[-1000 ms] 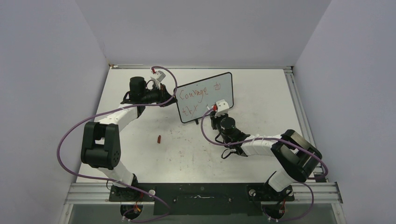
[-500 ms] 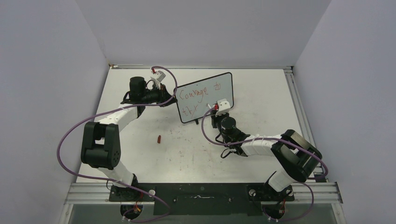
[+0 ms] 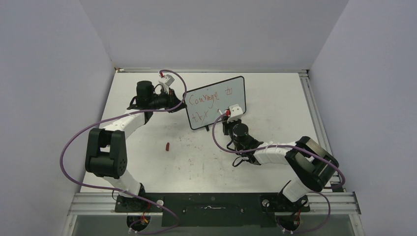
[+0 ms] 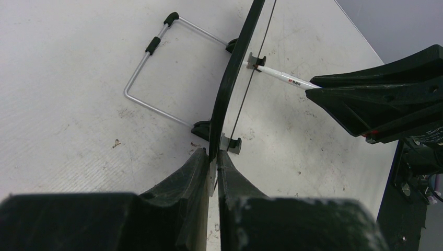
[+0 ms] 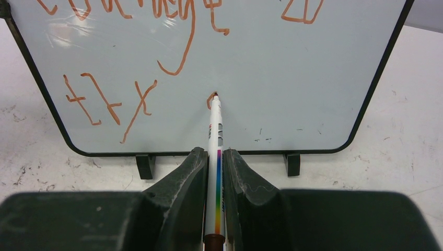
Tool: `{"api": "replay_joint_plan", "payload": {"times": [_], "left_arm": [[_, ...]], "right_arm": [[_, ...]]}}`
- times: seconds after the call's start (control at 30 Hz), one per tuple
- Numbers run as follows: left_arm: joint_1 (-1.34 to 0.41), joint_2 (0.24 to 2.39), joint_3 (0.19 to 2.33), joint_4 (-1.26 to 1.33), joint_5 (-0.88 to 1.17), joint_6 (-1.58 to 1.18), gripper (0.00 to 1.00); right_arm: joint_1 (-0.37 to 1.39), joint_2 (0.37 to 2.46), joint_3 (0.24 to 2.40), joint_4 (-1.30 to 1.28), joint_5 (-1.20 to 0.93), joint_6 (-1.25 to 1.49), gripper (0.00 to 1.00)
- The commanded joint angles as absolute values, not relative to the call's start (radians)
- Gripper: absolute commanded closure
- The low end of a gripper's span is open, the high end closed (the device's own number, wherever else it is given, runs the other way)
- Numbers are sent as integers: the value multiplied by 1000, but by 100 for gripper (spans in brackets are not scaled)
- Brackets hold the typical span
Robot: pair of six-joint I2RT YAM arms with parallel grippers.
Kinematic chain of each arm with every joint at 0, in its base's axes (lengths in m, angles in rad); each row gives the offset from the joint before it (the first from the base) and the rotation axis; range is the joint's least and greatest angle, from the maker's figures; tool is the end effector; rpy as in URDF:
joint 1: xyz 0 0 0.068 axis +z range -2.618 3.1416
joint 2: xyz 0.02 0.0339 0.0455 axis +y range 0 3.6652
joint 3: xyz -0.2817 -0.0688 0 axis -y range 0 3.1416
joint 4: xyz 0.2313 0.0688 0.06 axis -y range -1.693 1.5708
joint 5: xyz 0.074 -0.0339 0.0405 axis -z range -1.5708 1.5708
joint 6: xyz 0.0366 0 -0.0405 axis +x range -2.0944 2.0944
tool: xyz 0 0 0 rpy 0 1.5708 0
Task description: Write a sentence on the whiteboard
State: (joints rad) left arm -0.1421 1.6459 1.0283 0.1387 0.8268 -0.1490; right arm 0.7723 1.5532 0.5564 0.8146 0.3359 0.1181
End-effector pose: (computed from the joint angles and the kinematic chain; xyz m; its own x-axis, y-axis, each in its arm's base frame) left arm 0.3448 -0.0765 0.2639 -0.5613 -0.0213 -0.8273 0.6664 0.5812 -0.4670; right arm 0.2217 0.1991 0.2138 -0.1792 -0.0192 -0.9836 -0.4083 0.9111 0.0566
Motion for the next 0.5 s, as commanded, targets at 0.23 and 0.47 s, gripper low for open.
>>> {"api": "replay_joint_plan", "payload": {"times": [0.23, 0.47], "left_arm": [[-141, 1612, 1068, 136, 857, -150, 100], [-141, 1612, 1068, 137, 857, -150, 100]], "right_arm": [[774, 1580, 537, 863, 351, 141, 95], [775, 1582, 537, 862, 369, 140, 95]]}}
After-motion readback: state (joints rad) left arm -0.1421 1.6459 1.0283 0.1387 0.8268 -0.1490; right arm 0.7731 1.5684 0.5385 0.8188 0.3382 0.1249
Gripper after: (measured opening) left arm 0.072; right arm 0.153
